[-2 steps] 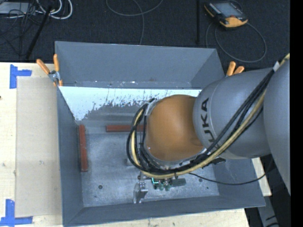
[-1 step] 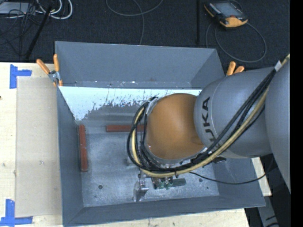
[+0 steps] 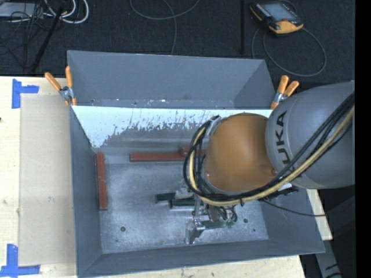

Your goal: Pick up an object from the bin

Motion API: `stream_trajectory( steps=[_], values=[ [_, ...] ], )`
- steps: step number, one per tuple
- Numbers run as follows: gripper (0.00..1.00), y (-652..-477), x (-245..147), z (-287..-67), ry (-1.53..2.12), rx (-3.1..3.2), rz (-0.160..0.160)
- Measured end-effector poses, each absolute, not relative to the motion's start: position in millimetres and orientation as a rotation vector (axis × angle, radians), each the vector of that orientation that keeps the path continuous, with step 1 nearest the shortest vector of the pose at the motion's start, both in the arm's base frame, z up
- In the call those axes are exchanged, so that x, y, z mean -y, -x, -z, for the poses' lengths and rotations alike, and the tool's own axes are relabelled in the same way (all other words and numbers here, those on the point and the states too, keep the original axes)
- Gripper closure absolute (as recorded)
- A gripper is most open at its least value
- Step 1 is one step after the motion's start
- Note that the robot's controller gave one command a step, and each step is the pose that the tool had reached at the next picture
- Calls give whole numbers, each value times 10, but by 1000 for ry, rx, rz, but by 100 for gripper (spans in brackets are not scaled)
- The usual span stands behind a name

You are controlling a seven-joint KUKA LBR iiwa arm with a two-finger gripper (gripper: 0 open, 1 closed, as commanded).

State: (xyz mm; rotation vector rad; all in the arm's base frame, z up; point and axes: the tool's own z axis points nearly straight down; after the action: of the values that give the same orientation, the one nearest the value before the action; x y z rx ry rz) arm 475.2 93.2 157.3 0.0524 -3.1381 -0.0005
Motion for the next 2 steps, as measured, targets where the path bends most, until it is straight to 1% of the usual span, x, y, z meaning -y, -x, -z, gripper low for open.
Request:
stream_trajectory(
  steps=[1, 2],
  values=[
    [0, -5095, -837, -1101, -231, 3140, -3],
    [100, -5735, -719, -772, -235, 3153, 8]
  ],
)
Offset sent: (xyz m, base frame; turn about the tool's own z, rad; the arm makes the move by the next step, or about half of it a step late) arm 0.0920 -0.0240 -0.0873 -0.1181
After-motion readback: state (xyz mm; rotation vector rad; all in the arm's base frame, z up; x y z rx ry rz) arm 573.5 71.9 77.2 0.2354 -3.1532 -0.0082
